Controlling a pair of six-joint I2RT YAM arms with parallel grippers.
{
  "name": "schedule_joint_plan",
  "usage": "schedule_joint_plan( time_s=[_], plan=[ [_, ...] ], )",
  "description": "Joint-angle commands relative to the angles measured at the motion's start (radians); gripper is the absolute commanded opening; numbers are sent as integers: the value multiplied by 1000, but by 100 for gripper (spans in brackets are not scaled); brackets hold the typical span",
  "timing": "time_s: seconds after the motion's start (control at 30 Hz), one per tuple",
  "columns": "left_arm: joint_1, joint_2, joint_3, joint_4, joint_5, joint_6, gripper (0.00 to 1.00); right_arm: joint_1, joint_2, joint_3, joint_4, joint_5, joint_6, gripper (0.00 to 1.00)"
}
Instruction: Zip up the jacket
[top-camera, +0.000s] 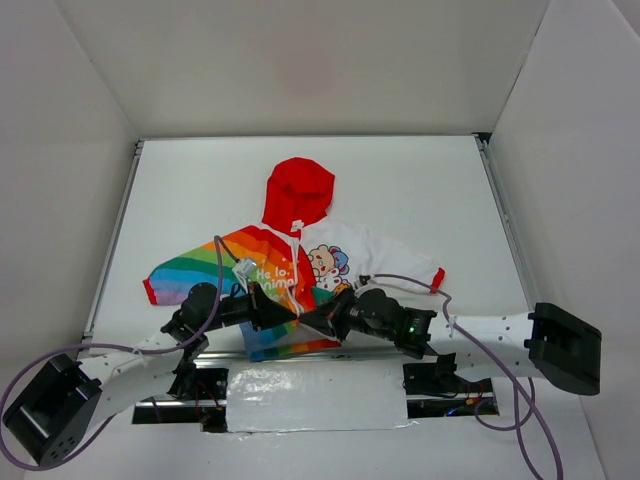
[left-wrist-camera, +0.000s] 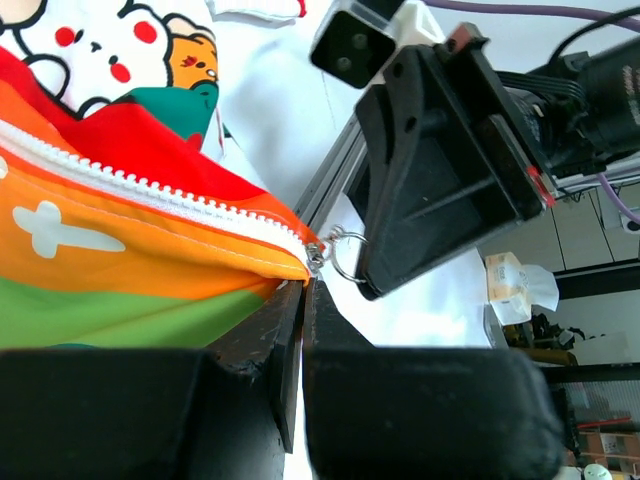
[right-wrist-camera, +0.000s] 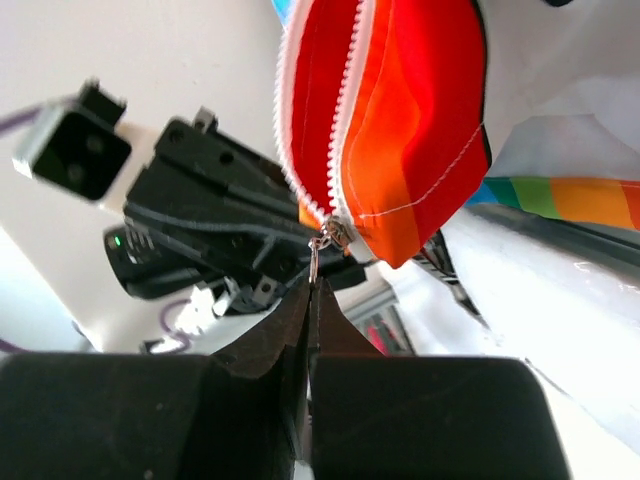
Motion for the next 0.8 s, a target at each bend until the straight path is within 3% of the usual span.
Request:
schedule_joint_plan(
  time_s=[0.0,0.17,0.57,0.77],
  plan=[
    [-16,1,-37,81,33,16,0,-41,18,43,-18,5,81,0],
    [-52,-16,-47,90,25,8,0,-85,77,47,36,-7,112,0],
    [-120,-114,-49,-106,-57,28,0,-219,98,20,158,-102,193,0],
    [-157,-99,-78,-128,-90,34,0,-222,195,-44,393,-138,315,0]
  ],
)
